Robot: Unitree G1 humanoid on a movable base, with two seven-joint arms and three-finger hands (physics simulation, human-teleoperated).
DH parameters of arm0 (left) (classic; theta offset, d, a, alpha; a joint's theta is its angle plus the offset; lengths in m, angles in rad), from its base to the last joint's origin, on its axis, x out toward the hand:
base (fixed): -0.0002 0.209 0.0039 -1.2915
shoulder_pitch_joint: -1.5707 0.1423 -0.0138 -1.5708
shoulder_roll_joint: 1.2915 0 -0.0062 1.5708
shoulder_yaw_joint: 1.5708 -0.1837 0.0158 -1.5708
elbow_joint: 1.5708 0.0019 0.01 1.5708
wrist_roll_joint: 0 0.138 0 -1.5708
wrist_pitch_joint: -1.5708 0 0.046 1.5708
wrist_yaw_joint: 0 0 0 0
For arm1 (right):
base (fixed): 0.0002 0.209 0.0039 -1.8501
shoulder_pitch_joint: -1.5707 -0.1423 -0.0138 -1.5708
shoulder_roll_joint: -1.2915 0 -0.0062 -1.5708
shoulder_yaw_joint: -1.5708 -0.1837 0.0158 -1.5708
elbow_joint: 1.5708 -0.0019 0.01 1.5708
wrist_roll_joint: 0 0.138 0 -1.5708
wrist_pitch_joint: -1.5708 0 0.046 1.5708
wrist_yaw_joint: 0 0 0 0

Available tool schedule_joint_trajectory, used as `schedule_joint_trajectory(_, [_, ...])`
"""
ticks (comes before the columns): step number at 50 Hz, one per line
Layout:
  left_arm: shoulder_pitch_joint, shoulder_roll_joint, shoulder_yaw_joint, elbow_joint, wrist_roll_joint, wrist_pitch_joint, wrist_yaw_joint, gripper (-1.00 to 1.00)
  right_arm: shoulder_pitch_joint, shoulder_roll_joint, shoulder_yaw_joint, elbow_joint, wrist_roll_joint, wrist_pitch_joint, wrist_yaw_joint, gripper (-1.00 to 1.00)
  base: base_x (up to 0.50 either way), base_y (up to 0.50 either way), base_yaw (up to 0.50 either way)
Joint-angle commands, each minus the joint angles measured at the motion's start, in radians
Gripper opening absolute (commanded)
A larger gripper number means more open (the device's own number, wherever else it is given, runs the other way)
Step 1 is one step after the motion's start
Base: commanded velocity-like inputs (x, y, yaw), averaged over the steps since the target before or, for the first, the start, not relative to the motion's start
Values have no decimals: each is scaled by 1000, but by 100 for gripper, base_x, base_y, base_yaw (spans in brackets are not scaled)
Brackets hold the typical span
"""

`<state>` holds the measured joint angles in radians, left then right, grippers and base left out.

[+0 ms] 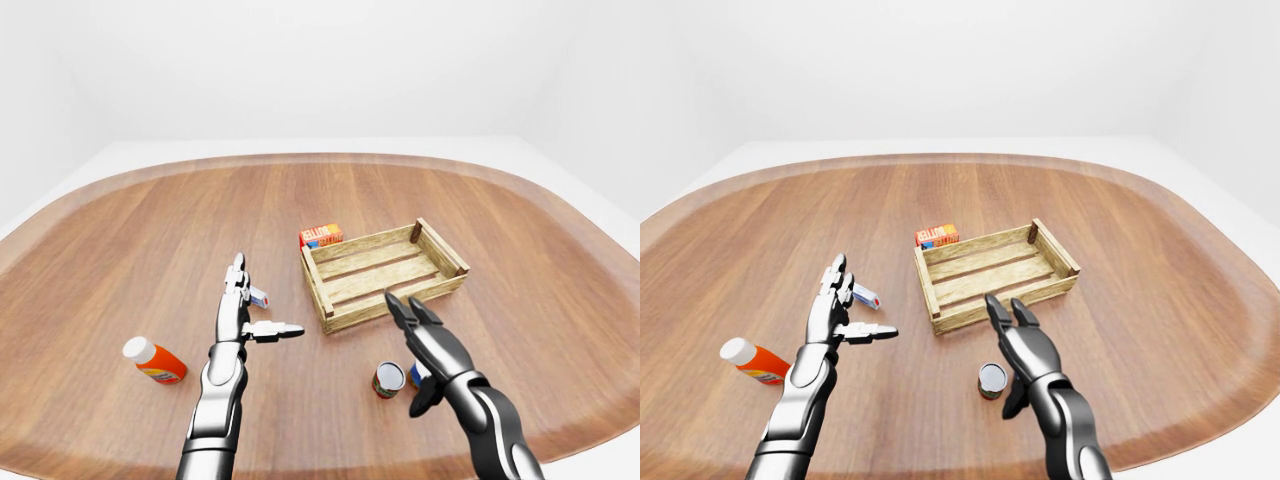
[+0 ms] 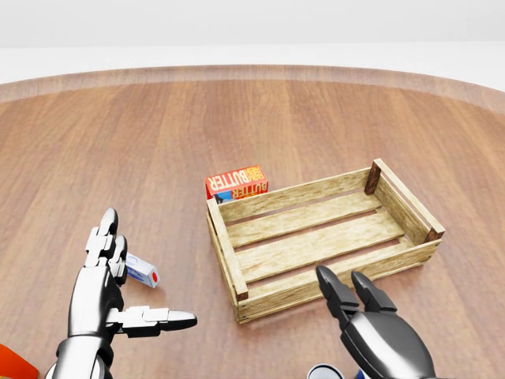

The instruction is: Pick up the tomato sauce, and put it in the wooden tray.

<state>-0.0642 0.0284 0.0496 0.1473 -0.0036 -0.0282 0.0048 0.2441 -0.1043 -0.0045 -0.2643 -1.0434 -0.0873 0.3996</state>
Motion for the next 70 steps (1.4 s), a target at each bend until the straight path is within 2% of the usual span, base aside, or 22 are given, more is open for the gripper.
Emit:
schedule_joint_trajectory(1, [-3, 1, 1, 6, 0, -3, 0, 100, -17, -9, 25, 95, -9, 0, -40, 100, 0, 0, 0])
schedule_joint_trajectory(49, [1, -1, -2, 4, 3, -5, 1, 100, -177, -47, 80, 431, -82, 0, -160, 100, 0, 0, 0])
schedule_joint_trajectory(70, [-4, 1, 0, 16, 3, -11, 1, 100, -202, -45, 108, 524, -109, 0, -206, 100, 0, 0, 0])
